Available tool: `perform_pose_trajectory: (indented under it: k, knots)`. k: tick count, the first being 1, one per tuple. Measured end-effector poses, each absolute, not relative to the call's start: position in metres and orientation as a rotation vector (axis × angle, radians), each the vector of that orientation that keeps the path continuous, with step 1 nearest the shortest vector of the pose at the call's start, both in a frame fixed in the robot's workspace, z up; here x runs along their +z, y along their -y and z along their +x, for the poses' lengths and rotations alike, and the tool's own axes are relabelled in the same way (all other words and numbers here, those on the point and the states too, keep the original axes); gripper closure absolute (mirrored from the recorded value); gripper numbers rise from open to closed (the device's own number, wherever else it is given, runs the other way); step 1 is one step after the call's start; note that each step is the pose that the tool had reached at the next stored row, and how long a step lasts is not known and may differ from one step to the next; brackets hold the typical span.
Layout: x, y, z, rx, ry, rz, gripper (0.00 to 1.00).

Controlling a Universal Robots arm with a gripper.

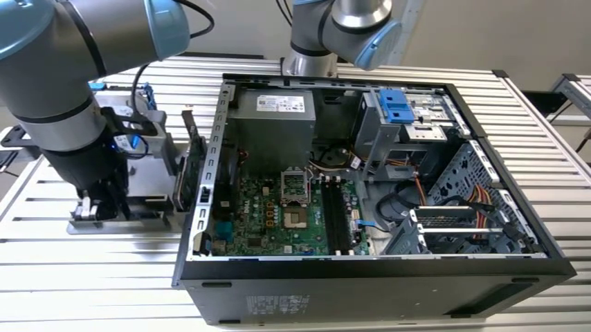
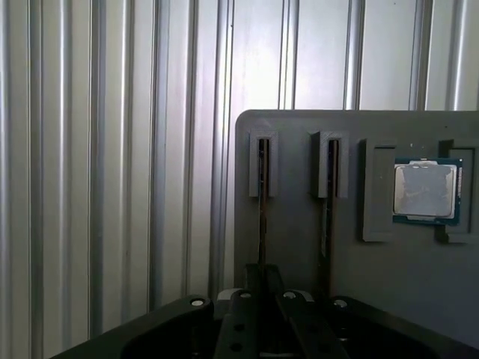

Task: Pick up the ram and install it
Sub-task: 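Pick up the ram and move it above insertion slot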

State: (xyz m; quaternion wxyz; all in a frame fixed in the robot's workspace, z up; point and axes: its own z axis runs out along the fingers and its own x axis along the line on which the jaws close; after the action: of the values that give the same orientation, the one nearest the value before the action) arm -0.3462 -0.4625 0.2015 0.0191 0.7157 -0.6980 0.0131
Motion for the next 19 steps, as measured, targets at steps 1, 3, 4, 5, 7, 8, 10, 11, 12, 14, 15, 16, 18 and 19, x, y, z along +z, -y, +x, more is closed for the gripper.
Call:
perform_pose_trajectory:
  k: [1,3,4,5,7,8,10,11,12,14,15,16,18,19]
  knots:
    - [0.202,0.463,-0.346,0.041,2.167,2.222,1.0]
    - [0.204,0.463,-0.346,0.041,2.167,2.221,1.0]
    - [0.205,0.463,-0.346,0.041,2.167,2.221,1.0]
    - [0.205,0.463,-0.346,0.041,2.167,2.221,1.0]
    - [0.207,0.463,-0.346,0.041,2.167,2.221,1.0]
    - [0.208,0.463,-0.346,0.041,2.168,2.221,1.0]
    - [0.209,0.463,-0.346,0.041,2.168,2.221,1.0]
    - [0.21,0.463,-0.346,0.041,2.168,2.221,1.0]
    - [0.21,0.463,-0.346,0.041,2.168,2.221,1.0]
    - [0.211,0.463,-0.346,0.041,2.168,2.221,1.0]
    - [0.212,0.463,-0.346,0.041,2.168,2.221,1.0]
    - [0.213,0.463,-0.346,0.041,2.168,2.221,1.0]
    - [0.214,0.463,-0.346,0.041,2.168,2.221,1.0]
    - [0.214,0.463,-0.346,0.041,2.168,2.221,1.0]
